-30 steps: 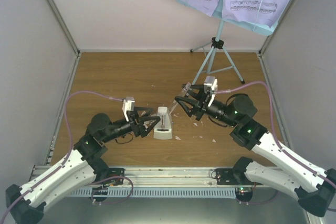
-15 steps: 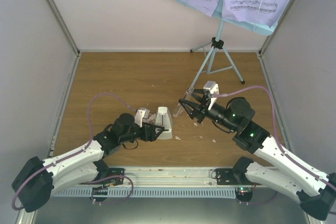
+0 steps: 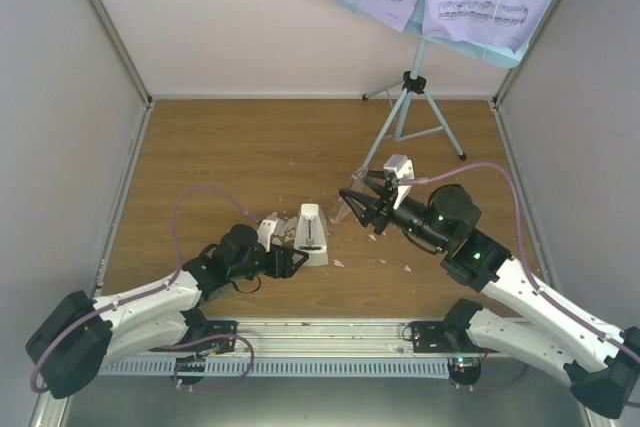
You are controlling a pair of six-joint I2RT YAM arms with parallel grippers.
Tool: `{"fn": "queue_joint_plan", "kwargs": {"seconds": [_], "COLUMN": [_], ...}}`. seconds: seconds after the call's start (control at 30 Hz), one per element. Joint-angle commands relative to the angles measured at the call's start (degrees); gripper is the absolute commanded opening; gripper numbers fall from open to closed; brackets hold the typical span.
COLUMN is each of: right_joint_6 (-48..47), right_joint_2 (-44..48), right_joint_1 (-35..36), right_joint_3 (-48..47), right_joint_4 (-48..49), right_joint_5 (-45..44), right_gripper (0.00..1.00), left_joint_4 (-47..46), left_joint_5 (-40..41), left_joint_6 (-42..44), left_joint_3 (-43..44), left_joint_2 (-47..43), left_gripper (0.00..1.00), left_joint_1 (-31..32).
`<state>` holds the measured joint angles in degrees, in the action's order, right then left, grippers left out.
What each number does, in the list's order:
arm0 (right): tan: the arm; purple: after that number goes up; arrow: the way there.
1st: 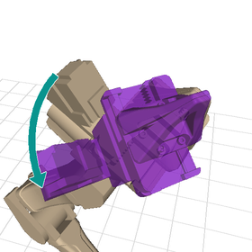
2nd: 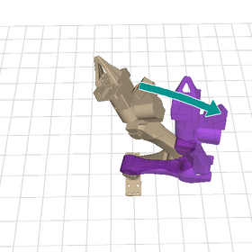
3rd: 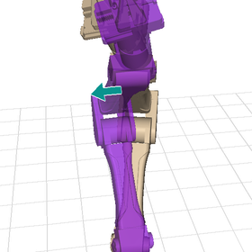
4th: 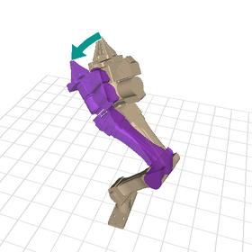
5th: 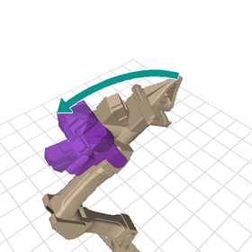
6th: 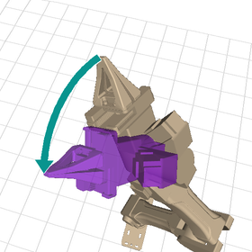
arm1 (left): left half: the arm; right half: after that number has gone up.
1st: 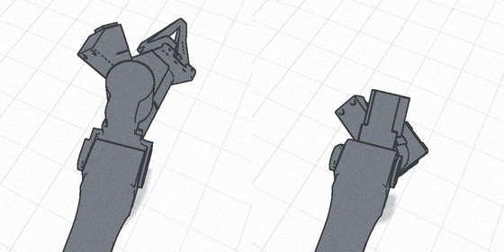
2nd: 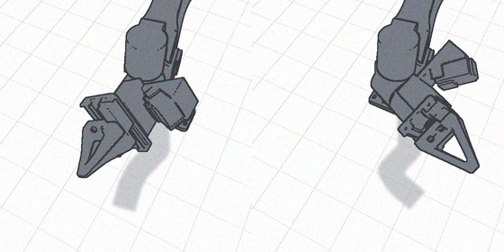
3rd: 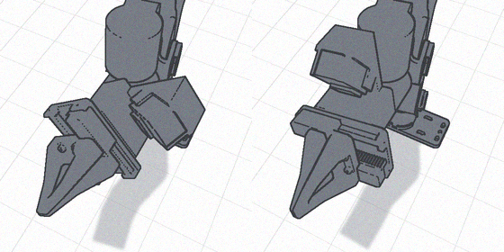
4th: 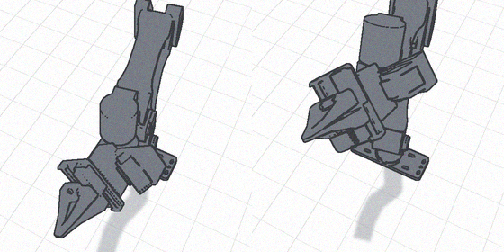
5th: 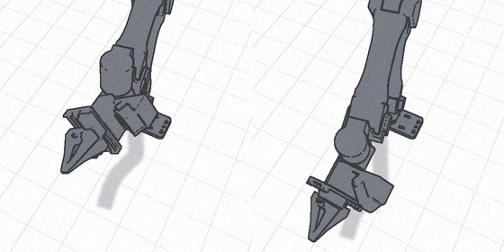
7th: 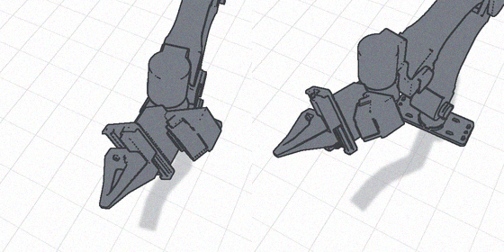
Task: Pack up the instrument practice props
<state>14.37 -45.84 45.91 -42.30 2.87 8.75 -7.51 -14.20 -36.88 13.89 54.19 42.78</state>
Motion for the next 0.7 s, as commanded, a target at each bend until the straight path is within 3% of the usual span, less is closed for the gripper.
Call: {"fn": "queue_joint_plan", "kwargs": {"seconds": [0.0, 0.17, 0.67], "right_joint_6": [-0.6, -0.7, 1.5], "right_joint_2": [0.1, 0.8, 3.8], "right_joint_1": [0.4, 0.4, 0.3], "right_joint_3": [-0.2, -0.4, 1.0], "right_joint_4": [-0.1, -1.1, -6.6], "right_joint_5": [-1.1, -1.7, -6.2], "right_gripper": [0.49, 0.50, 0.50], "left_joint_4": [-7.9, -10.0, -22.9], "left_joint_5": [-3.5, -4.1, -5.8], "left_joint_6": [1.9, 3.0, 0.6], "left_joint_3": [1.1, 3.3, 9.5], "left_joint_2": [5.1, 10.2, 25.1], "left_gripper": [0.72, 0.66, 0.66], "left_joint_1": [0.7, 2.8, 8.2]}}
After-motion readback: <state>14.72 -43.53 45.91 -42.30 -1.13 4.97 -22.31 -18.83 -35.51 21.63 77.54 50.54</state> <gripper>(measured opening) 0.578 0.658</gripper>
